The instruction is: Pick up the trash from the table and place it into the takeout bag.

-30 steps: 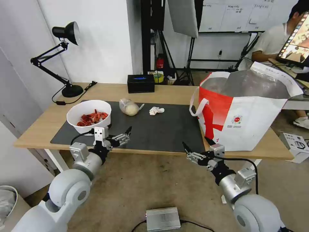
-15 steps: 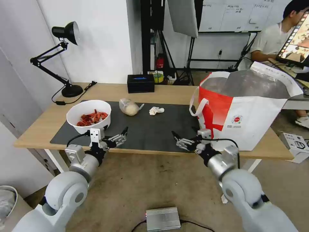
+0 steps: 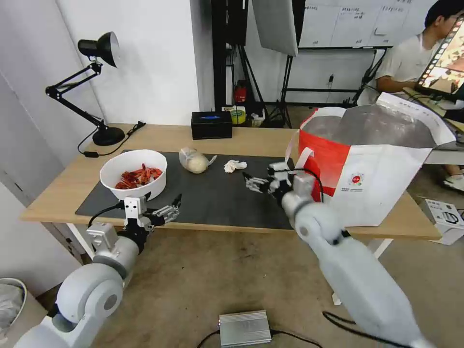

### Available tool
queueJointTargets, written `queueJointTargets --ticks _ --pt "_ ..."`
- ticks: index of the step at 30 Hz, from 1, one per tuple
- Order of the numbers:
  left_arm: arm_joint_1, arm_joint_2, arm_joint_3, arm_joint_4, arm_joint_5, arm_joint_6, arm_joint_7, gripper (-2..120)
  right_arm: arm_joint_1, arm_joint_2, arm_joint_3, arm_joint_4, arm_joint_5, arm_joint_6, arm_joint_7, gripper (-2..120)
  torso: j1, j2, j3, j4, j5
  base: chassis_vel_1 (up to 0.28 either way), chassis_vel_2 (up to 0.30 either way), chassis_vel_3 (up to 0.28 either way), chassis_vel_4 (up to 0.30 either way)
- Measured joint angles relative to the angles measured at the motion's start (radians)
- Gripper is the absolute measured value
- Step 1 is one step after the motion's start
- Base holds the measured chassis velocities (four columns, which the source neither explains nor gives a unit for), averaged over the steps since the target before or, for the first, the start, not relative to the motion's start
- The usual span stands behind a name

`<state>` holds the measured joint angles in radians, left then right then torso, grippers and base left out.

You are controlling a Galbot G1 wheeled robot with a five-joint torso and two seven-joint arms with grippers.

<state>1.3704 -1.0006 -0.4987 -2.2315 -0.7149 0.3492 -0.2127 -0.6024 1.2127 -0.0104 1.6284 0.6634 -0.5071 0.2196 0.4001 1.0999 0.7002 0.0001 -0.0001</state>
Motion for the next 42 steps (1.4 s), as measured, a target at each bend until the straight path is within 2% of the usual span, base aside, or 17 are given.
queueJointTargets --ticks 7,9,12,16,25,42 --pt "0.01 -0.006 -0.013 0.001 0.004 -0.002 0.003 100 0.189 0.11 -0.071 -0.27 -0.026 0.005 0.004 100 0.0 0.0 0.0 0.0001 -0.0001 0.0 0.0 0.0 0.0" --pt "0.01 -0.006 -0.013 0.001 0.004 -0.002 0.003 100 0.189 0.11 -0.071 -0.27 -0.026 0.005 0.004 100 0.0 0.0 0.0 0.0001 -0.0001 0.0 0.0 0.0 0.0" --pt "0.011 -0.008 -0.016 0.003 0.005 -0.003 0.004 100 0.259 0.178 -0.083 -0.409 -0.056 0.008 -0.012 100 0.0 0.0 0.0 0.0 0.0 0.0 0.0 0.0 0.0" --pt "0.011 -0.01 -0.017 0.003 0.006 -0.004 0.005 100 0.3 0.219 -0.092 -0.482 -0.073 0.006 -0.012 100 0.0 0.0 0.0 0.0 0.0 0.0 0.0 0.0 0.0" --pt "0.029 -0.012 -0.035 -0.011 0.007 -0.004 0.006 100 0.358 0.286 -0.101 -0.59 -0.085 -0.023 -0.014 100 0.0 0.0 0.0 0.0 0.0 0.0 0.0 0.0 0.0" --pt "0.052 -0.008 -0.054 -0.029 0.006 -0.006 0.013 100 0.357 0.31 -0.098 -0.643 -0.085 -0.055 -0.016 100 0.0 0.0 0.0 -0.0001 0.0001 0.0 0.0 0.0 0.0"
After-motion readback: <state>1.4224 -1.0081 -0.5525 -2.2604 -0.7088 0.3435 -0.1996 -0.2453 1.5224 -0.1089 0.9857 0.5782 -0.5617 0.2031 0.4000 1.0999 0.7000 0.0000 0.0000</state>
